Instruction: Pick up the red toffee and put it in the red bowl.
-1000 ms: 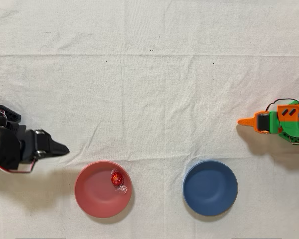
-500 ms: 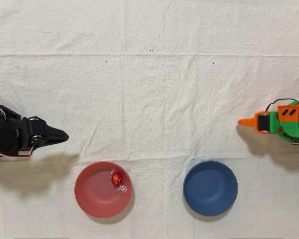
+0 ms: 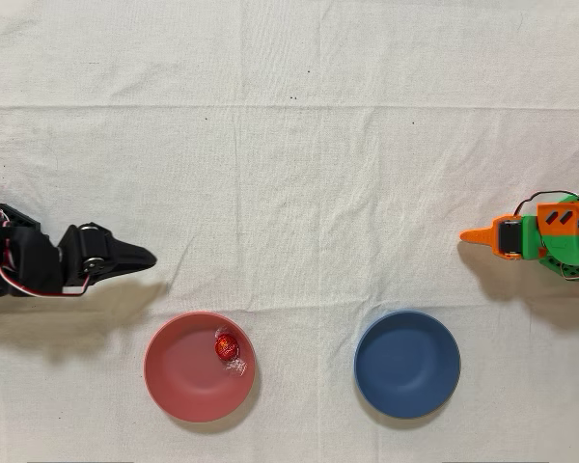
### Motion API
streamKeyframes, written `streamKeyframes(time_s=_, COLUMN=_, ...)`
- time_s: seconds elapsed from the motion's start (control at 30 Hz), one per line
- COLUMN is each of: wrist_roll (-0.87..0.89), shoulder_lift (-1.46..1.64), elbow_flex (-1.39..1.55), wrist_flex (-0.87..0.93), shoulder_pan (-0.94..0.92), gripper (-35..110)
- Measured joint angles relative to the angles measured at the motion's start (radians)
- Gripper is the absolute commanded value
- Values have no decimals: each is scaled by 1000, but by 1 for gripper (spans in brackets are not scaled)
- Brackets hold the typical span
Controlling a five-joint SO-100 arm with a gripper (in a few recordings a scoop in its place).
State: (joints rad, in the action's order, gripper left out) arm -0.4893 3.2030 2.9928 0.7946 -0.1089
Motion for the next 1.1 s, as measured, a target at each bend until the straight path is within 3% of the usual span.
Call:
streamKeyframes(time_s=0.27, wrist_roll=376, shoulder_lift=2, elbow_flex=43, wrist_flex=-57, shoulder_pan=100, gripper=1)
streamKeyframes(time_s=0.4, wrist_roll=469, shoulder_lift=-2, elbow_flex=48, wrist_flex=-15, shoulder_pan=103, gripper=1)
streamKeyframes(time_s=0.63, wrist_roll=528, shoulder_lift=-2, elbow_flex=49, wrist_flex=72, shoulder_pan=103, gripper=1)
streamKeyframes(time_s=1.1, wrist_roll=502, shoulder_lift=-2, elbow_flex=51, wrist_flex=77, shoulder_pan=103, gripper=1)
